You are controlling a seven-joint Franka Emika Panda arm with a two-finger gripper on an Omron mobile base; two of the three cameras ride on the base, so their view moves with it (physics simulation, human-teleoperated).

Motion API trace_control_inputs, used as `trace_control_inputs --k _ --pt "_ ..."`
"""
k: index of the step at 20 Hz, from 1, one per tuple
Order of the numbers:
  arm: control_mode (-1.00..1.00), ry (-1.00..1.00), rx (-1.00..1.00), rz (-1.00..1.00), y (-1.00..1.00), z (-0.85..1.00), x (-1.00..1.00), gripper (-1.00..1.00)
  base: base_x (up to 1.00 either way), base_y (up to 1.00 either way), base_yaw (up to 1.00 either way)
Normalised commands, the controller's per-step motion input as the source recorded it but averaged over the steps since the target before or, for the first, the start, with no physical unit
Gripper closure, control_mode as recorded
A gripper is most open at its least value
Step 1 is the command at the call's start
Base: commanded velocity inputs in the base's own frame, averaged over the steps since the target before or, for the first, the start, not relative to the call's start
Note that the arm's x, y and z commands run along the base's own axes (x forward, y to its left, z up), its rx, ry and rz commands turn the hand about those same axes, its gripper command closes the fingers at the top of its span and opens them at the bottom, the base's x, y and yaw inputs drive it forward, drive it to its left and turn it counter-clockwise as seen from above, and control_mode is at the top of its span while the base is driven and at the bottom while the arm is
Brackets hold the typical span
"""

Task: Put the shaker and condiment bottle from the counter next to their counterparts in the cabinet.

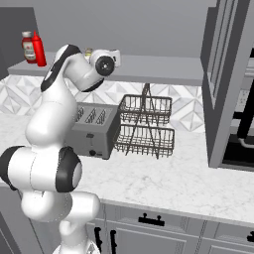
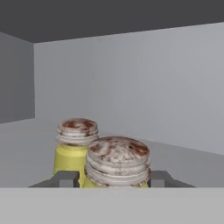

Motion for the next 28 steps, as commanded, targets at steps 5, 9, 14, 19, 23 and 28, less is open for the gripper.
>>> trace_control_inputs --k 5,9,14,19,23,28 --pt "-1.00 -0.04 0.00 0.00 0.00 0.00 -0.06 -1.00 0.00 0.00 0.00" --pt "-1.00 -0.04 0.00 -0.01 0.00 0.00 -0.33 -1.00 0.00 0.00 0.00" --pt "-1.00 -0.05 0.00 0.00 0.00 0.00 -0.64 -1.00 0.00 0.00 0.00" --pt "-1.00 -0.06 0.00 0.00 0.00 0.00 -0.96 -1.00 0.00 0.00 0.00" --pt "-1.00 -0.09 0.00 -0.04 -0.03 0.09 -1.00 -1.00 0.00 0.00 0.00" --pt "-1.00 -0.14 0.00 -0.08 -0.06 0.19 -1.00 -1.00 0.00 0.00 0.00"
